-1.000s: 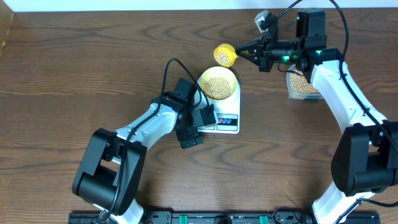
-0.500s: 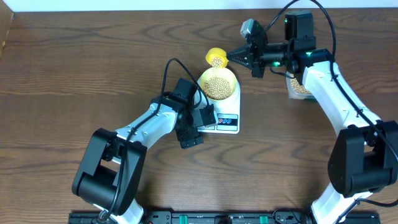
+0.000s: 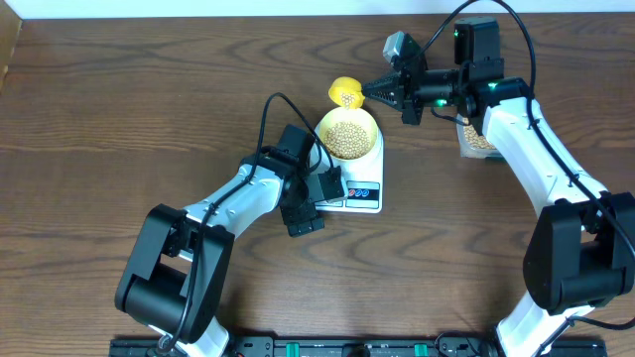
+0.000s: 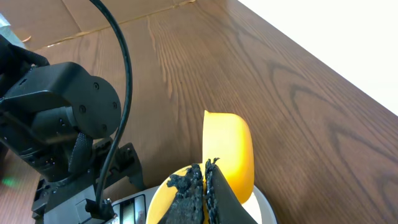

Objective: Scoop item into bowl and weigh 50g on scale

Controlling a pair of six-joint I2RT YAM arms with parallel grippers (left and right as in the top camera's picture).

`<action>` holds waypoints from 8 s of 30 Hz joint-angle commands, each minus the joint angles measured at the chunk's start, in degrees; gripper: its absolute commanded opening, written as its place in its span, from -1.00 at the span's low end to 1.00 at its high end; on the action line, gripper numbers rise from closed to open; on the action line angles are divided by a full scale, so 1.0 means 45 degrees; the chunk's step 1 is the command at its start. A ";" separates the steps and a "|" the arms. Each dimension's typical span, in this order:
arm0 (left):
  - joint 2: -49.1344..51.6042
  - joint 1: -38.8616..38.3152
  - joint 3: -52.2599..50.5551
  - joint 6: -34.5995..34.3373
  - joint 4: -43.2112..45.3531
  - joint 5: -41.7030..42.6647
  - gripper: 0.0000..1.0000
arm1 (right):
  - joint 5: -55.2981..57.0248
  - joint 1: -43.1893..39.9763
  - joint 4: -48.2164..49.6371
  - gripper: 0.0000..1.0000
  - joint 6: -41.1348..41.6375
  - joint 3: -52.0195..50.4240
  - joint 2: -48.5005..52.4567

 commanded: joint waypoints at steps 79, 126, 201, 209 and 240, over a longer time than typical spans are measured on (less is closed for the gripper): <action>0.0733 -0.0146 -0.0160 0.0364 -0.0039 0.0248 0.95 | -0.2191 -0.4765 0.2059 -0.98 1.2167 -0.0063 -0.0199; 0.0733 -0.0146 -0.0160 0.0364 -0.0039 0.0248 0.95 | -0.1243 -0.1161 0.1341 -0.98 0.4396 -0.0063 -0.0199; 0.0733 -0.0146 -0.0160 0.0364 -0.0039 0.0248 0.95 | 0.6829 -0.2516 0.7796 -0.98 0.1336 -0.0063 -0.1457; 0.0733 -0.0146 -0.0160 0.0364 -0.0039 0.0248 0.95 | 0.6819 -0.3070 0.3915 -0.98 0.5372 -0.0063 -0.1462; 0.0733 -0.0146 -0.0160 0.0364 -0.0039 0.0248 0.95 | 0.6921 -0.5756 -0.7213 -0.84 0.4974 0.2040 0.0641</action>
